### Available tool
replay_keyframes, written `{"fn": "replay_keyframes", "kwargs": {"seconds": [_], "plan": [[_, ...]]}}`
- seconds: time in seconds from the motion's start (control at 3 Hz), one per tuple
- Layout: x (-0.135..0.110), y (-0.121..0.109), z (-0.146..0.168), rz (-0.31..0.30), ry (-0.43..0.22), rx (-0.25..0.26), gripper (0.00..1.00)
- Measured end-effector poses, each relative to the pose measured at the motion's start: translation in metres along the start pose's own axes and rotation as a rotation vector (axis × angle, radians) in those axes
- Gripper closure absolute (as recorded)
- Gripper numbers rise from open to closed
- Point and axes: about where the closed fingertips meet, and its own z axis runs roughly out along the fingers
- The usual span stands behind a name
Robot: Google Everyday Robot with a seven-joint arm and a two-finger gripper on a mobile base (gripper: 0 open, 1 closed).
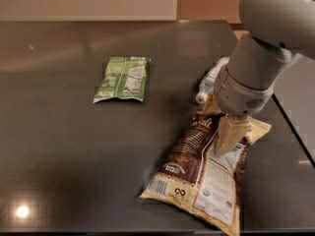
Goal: Pick brown chip bag
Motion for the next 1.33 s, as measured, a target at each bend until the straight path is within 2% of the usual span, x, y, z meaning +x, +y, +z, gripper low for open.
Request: {"fn": "replay_keyframes", "kwargs": {"seconds": [0.33,0.67,1.33], "plan": [[-0.002,-0.001,-0.01,0.001,-0.004,0.016,0.87],[-0.006,-0.001,-0.023,-0.002,-0.016,0.03,1.0],[-0.022,-0.012,-0.08,-0.032,-0.083,0.047,1.0]]}}
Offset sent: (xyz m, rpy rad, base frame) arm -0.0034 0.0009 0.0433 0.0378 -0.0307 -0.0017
